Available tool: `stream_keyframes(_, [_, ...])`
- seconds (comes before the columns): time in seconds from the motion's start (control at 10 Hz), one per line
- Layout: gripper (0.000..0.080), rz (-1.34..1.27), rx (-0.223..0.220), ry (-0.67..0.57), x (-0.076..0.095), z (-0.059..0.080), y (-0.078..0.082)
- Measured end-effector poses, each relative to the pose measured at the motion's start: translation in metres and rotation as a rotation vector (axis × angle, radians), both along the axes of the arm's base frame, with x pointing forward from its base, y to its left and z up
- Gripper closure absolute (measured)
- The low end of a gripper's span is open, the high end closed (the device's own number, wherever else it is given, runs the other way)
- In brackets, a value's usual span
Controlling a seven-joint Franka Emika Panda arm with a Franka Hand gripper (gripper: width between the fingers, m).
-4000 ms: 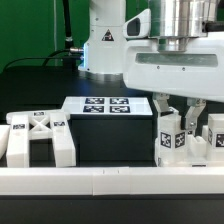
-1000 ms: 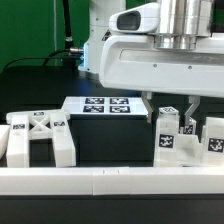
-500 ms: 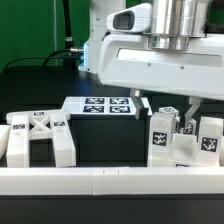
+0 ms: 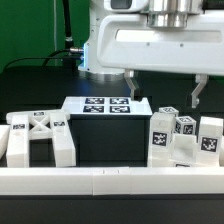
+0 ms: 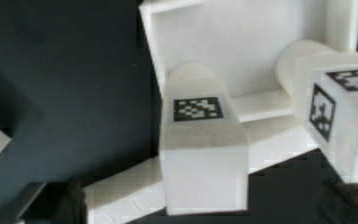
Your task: Assemble chair
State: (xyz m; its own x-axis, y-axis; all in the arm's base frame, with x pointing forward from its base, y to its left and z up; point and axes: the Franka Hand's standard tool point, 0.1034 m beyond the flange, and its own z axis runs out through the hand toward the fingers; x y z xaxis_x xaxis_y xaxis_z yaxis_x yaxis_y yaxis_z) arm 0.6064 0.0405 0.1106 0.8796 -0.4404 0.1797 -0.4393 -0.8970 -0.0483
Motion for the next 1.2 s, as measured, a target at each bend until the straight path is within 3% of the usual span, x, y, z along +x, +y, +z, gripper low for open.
stream_keyframes(0.4, [0.015,0.002,-0.004,0.004,-0.001,-0.004,-0.001])
stream_keyframes(0.7, [0.015,0.073,-0.042,-0.024,-0.009,-0.027,-0.005])
stream_keyframes(0.9, [0.015,0.078,-0.063,-0.045,-0.015,-0.051,-0.004])
stream_keyframes(1.2, [0.015,0.082,-0.064,-0.041,-0.014,-0.052,-0.004])
